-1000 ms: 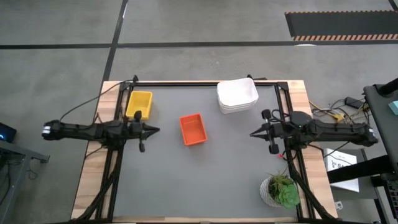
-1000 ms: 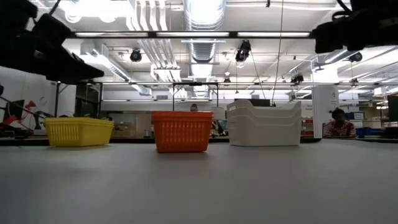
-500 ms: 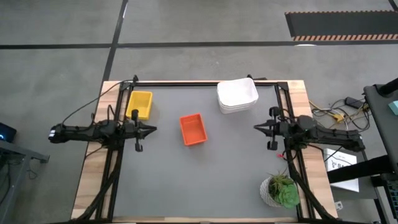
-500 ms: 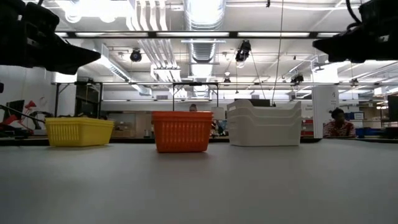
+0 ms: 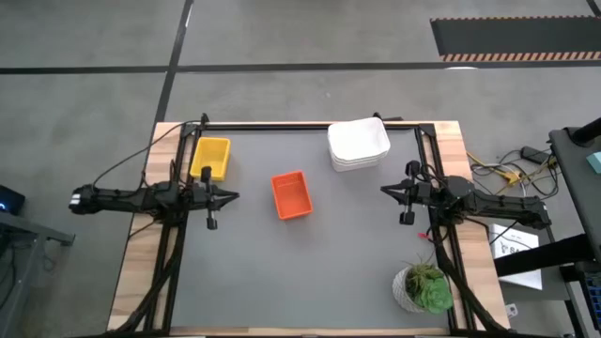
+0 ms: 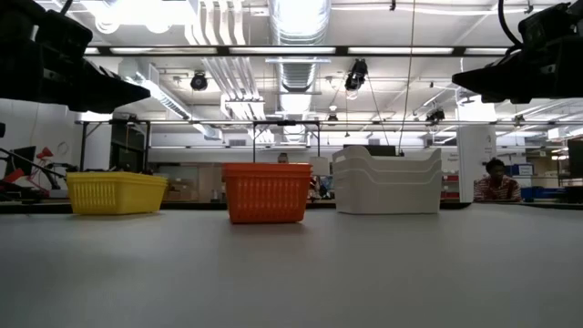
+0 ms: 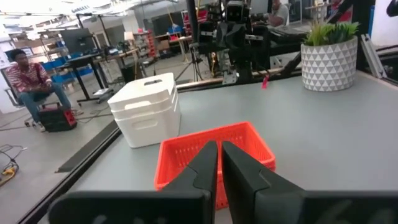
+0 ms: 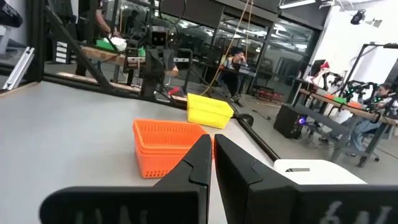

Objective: Stack baskets by color
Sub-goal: Return to Home Position

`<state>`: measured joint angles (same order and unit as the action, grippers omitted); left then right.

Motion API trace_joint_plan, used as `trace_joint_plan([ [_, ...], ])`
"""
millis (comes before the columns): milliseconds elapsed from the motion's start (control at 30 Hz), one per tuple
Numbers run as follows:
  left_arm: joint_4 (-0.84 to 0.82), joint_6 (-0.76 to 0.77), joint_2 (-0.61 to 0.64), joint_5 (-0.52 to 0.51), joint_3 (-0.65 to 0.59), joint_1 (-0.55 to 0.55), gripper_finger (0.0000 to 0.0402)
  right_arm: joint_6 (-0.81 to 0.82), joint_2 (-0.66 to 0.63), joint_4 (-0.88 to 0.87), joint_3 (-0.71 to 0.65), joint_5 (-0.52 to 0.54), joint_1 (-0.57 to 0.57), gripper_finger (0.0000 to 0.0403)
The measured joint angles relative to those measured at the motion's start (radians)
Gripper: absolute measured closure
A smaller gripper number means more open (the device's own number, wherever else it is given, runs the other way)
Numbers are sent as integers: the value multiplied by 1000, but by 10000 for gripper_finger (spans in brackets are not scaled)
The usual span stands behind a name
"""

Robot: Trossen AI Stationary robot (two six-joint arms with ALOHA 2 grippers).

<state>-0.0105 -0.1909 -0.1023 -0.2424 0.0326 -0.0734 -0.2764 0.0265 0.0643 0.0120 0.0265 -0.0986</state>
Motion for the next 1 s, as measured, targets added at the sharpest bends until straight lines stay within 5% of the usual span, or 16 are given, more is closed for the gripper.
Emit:
trace_joint_plan([
  [1000, 2, 1, -126, 0, 0, 0, 395, 15, 2, -7, -1, 0, 0, 390],
])
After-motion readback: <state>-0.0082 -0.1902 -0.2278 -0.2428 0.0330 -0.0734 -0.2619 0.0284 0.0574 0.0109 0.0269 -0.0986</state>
